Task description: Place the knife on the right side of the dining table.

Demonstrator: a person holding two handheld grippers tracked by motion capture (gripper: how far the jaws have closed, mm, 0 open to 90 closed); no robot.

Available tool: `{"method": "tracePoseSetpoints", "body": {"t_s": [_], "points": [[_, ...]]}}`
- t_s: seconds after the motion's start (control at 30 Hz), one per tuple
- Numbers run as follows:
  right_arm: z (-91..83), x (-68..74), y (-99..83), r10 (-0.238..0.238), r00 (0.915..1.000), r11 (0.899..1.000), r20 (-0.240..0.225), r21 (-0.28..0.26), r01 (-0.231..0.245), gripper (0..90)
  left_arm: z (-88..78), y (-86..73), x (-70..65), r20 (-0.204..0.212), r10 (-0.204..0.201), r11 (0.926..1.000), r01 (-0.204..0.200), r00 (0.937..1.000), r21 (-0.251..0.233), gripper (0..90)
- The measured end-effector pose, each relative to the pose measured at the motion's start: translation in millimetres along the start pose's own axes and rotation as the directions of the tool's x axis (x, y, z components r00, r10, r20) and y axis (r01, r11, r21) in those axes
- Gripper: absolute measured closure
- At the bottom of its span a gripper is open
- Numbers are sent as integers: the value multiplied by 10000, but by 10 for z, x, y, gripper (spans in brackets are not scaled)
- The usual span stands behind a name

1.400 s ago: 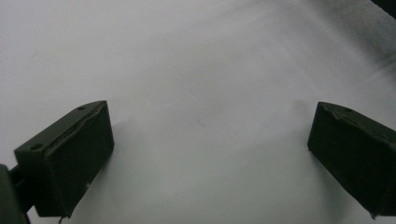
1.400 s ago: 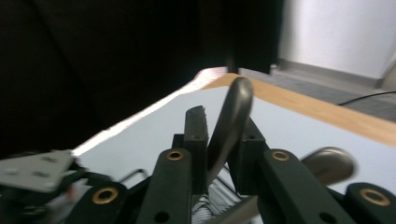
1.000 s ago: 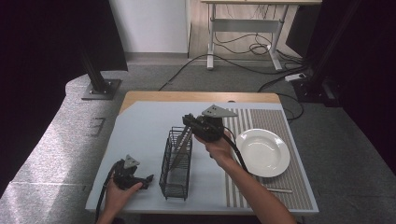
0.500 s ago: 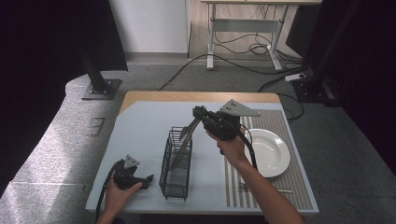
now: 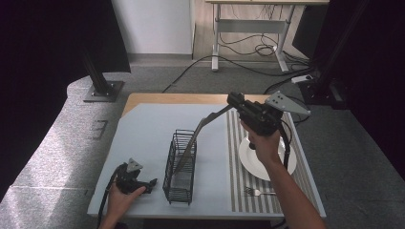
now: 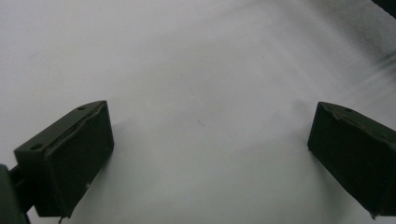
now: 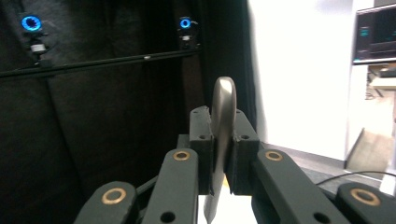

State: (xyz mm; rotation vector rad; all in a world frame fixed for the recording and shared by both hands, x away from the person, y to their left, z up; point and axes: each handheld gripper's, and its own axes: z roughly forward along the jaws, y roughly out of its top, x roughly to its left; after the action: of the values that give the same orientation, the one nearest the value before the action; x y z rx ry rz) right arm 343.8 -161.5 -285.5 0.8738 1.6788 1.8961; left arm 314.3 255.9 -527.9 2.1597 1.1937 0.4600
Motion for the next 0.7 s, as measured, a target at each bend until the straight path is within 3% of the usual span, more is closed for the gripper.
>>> {"method": "tracePoseSetpoints", "body": {"t_s": [0.37,0.57,0.7], "points": [[-97,-433,-175,368,9926,9985,1153,361,-412,835,0,0,-1,1,-9,10000,9,10000,-5,0],[-49,-687,-301,163,9846,9963,1741,802,-307,835,0,0,-1,1,-7,10000,7,10000,-5,0],[44,-914,-435,-94,9723,9908,2337,1335,-226,835,0,0,-1,2,-9,10000,9,10000,-6,0]]}}
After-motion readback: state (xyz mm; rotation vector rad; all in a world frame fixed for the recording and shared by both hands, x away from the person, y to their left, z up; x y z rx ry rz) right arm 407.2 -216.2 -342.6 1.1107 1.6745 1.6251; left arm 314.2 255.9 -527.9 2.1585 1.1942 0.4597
